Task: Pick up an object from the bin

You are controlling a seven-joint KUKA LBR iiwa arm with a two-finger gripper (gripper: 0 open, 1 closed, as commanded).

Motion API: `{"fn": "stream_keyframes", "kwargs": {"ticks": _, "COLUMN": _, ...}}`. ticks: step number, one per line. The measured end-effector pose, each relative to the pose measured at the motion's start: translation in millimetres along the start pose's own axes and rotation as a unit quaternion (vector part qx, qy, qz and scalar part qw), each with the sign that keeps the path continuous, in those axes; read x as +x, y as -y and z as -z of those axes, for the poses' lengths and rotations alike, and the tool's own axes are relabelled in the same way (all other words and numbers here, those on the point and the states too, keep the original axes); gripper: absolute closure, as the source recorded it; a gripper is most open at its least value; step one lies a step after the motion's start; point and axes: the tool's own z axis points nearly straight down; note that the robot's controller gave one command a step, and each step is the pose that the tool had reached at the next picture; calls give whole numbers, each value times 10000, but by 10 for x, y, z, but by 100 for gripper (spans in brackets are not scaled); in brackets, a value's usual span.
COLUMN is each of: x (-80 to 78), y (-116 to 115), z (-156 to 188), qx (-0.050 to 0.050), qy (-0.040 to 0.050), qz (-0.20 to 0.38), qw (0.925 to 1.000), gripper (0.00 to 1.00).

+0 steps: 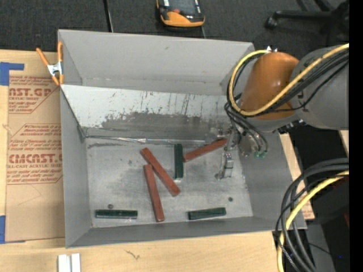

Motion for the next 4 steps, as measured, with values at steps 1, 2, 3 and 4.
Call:
{"fn": "stream_keyframes", "kwargs": {"ticks": 1, "x": -145, "y": -210, "z": 24, "qx": 4, "qy": 22, "qz": 454, "qw": 9990, "gripper": 0}}
{"fn": "stream_keyframes", "kwargs": {"ticks": 2, "x": -100, "y": -161, "z": -602, "qx": -1, "qy": -9, "qz": -249, "qw": 9997, "gripper": 0}}
{"fn": "stream_keyframes", "kwargs": {"ticks": 3, "x": -110, "y": -136, "z": -570, "qx": 7, "qy": 18, "qz": 333, "qw": 9994, "gripper": 100}}
{"fn": "stream_keyframes", "kwargs": {"ticks": 4, "x": -110, "y": -136, "z": -570, "qx": 7, "qy": 18, "qz": 329, "qw": 9995, "gripper": 100}}
